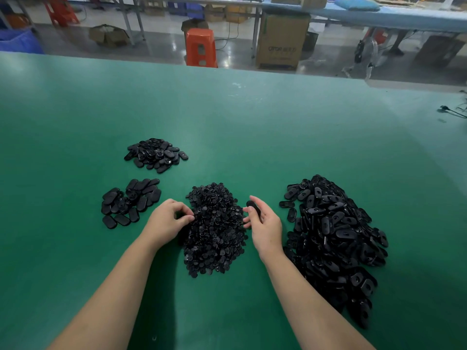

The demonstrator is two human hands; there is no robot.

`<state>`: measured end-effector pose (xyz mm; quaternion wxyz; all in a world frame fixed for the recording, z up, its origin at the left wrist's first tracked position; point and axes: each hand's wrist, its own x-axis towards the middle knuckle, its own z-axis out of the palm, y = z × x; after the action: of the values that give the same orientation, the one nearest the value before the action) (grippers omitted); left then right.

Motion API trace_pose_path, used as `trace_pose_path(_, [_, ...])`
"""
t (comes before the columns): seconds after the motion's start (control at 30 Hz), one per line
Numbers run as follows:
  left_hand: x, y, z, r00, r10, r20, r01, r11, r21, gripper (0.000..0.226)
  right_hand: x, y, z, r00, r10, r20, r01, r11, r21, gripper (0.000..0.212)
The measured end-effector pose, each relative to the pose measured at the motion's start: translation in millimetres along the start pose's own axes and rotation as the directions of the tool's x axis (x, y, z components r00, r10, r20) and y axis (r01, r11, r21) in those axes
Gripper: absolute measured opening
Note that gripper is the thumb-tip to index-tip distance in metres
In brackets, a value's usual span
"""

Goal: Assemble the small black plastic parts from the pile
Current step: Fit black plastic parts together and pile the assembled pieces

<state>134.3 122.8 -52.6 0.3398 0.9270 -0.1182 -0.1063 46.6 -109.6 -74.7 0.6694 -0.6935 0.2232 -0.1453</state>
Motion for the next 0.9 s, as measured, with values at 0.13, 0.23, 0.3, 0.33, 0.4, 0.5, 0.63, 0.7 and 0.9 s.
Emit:
trace_pose_path(0.13, [1, 1, -3, 1.000, -0.003, 0.027, 0.005, 0.998, -0.062, 0.014, -2, -3, 0, 1.000, 0.013, -0.013, -0.013, 1.000, 0.004, 0.016])
trace_pose_path(0.23, [2, 7, -2, 1.000, 0.010, 0.027, -0.008, 0.997, -0.072, 0.016, -3, -5, 1, 1.000, 0.009, -0.011, -0.008, 0.999, 0.045, 0.008])
trace_pose_path(0.3, [3, 12, -1, 0.999, 0.019, 0.037, -0.016, 0.997, -0.073, 0.015, -3, -6, 0, 1.000, 0.013, -0.010, -0.012, 0.998, 0.059, 0.004])
trace_pose_path(0.33, [3, 13, 0, 0.999, 0.025, 0.038, -0.021, 0.996, -0.089, 0.014, -2, -6, 0, 1.000, 0.013, -0.006, -0.013, 0.998, 0.062, 0.004])
trace_pose_path(0.4, [3, 17, 0, 0.999, 0.039, 0.021, -0.037, 0.992, -0.122, 0.015, -2, -7, -1, 1.000, 0.019, 0.002, -0.019, 0.996, 0.090, 0.005])
trace_pose_path(0.5, [2, 24, -2, 0.999, 0.049, 0.009, -0.047, 0.989, -0.141, 0.018, -1, -7, -2, 1.000, 0.023, 0.011, -0.024, 0.992, 0.122, 0.006])
trace_pose_path(0.63, [2, 36, -2, 0.998, 0.066, 0.013, -0.062, 0.979, -0.194, 0.017, 0, -8, -1, 0.999, 0.036, 0.016, -0.038, 0.991, 0.132, 0.011])
trace_pose_path(0.7, [1, 40, -1, 0.997, 0.078, -0.014, -0.079, 0.963, -0.258, 0.019, -1, -8, 0, 0.999, 0.045, 0.015, -0.046, 0.989, 0.137, 0.014])
trace_pose_path(0.9, [-1, 56, 11, 0.999, 0.031, -0.017, -0.035, 0.769, -0.638, 0.025, -2, -6, 1, 1.000, 0.027, -0.011, -0.026, 0.994, 0.104, 0.015])
